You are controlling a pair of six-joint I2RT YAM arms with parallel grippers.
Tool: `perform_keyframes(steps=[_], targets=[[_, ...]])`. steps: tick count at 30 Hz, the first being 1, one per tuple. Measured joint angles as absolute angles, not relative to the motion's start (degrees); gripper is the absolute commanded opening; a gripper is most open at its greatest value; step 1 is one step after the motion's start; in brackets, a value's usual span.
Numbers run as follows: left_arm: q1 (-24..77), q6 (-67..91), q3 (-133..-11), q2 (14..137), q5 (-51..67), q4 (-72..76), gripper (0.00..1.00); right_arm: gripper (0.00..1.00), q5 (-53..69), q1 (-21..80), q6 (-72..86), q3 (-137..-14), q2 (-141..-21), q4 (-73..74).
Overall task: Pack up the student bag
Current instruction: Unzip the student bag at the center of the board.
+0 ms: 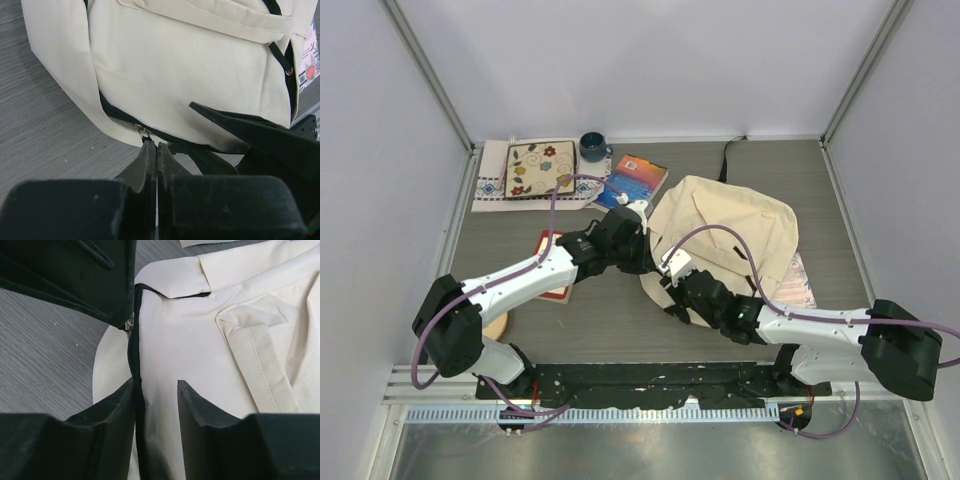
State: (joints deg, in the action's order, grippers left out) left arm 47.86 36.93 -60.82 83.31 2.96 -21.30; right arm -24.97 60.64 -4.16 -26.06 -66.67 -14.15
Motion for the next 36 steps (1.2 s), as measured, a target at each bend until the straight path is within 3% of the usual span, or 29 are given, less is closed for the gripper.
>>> perform_keyframes(steps=[3,5,18,30,36], targets=[[47.8,37.0,-60.8,83.3,3.1,-21.0,0.0,0.08,-25.0,60.7,-4.5,-25.8,-67.0,-15.1],[47.6,37.0,-60.8,83.3,3.1,-20.8,0.0,0.01,-24.9,60.7,-4.5,-25.6,-66.3,-14.9],[38.1,33.5,-61.6,87.4,5.2,-20.0,0.0,0.01,-19.6,60.8,2.5,-21.5,-53.2,-8.7],[37.0,29.9,-67.5,97.4,8.5,-20.0,0.0,0.01,-20.7,62.0,7.6,-20.3,-46.9,-3.7],[37.0,29.5,-65.5,95.2,10.8,-18.6,0.0,0.01,-24.6,62.3,9.0,-18.7,-40.7,-1.6]])
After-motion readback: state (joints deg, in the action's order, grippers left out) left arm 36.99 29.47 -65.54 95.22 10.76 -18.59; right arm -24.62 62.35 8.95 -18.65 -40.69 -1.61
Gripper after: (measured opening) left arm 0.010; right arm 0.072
